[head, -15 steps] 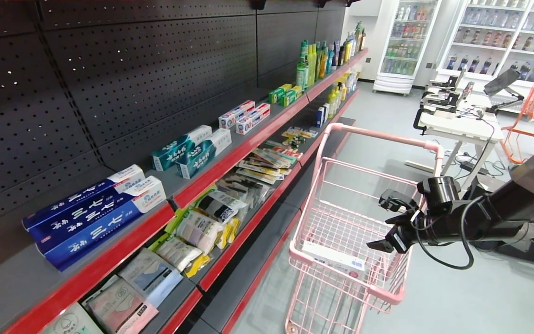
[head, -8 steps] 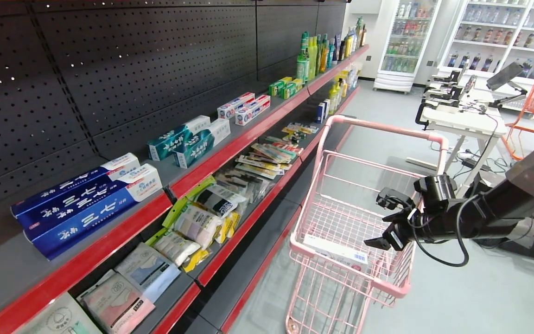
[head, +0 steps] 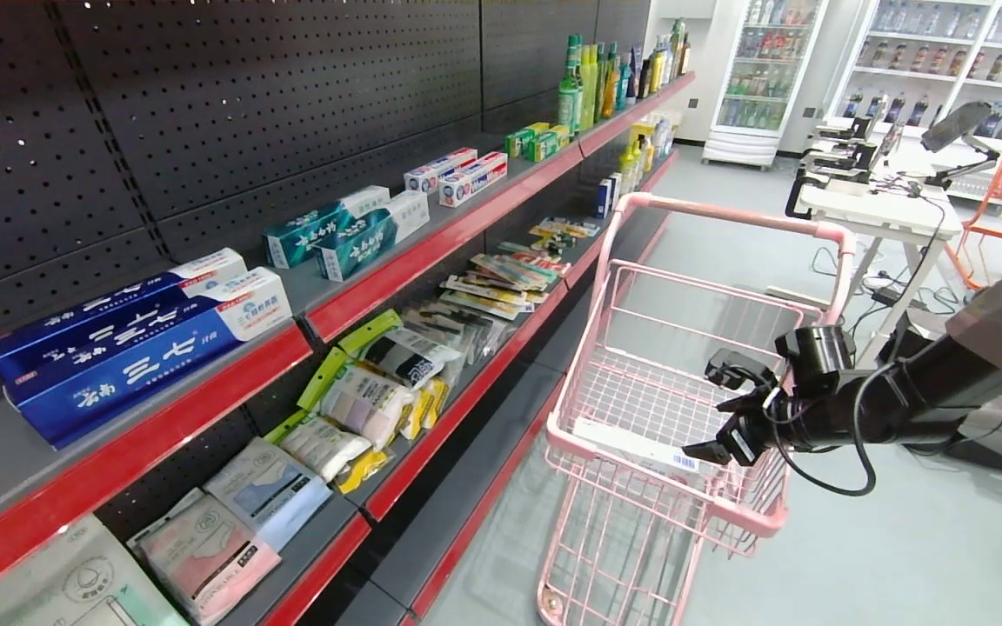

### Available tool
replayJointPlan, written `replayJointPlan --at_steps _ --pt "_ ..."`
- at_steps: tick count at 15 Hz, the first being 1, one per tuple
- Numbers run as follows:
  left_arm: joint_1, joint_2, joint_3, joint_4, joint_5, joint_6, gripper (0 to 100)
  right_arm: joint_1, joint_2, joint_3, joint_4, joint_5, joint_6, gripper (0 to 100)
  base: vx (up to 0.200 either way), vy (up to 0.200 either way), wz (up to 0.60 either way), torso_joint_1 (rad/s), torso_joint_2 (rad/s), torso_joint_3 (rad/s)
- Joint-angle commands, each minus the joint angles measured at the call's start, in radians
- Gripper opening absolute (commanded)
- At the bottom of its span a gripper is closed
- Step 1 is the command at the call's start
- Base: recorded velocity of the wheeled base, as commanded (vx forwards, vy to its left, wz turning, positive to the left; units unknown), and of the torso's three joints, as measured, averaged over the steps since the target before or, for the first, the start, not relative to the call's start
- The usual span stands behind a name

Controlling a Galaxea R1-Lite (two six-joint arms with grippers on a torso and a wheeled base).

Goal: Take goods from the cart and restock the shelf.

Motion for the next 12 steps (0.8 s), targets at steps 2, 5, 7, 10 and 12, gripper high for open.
replayJointPlan --at_steps 2,5,7,10,12 --pt "0.000 0.001 0.000 -0.001 0.000 -0.001 100 -0.004 0.021 -0.025 -0.002 0.007 0.000 100 0.000 0.000 0.00 -0.083 0.22 0.127" --pt "0.001 0.001 0.000 -0.001 0.000 -0.003 100 -0.001 0.055 -0.064 -0.001 0.076 -0.009 100 0.000 0.000 0.00 -0.021 0.05 0.029" --pt "0.001 0.001 0.000 -0.001 0.000 -0.003 100 0.010 0.099 -0.093 -0.001 0.115 -0.017 100 0.000 0.000 0.00 0.000 0.00 0.000" --pt "0.001 0.001 0.000 0.001 0.000 -0.003 100 0.012 0.147 -0.090 -0.001 0.158 -0.068 100 0.000 0.000 0.00 0.000 0.00 0.000" --pt "0.000 0.001 0.000 -0.001 0.000 -0.003 100 0.024 0.164 -0.073 -0.001 0.210 -0.118 100 0.000 0.000 0.00 0.000 0.00 0.000"
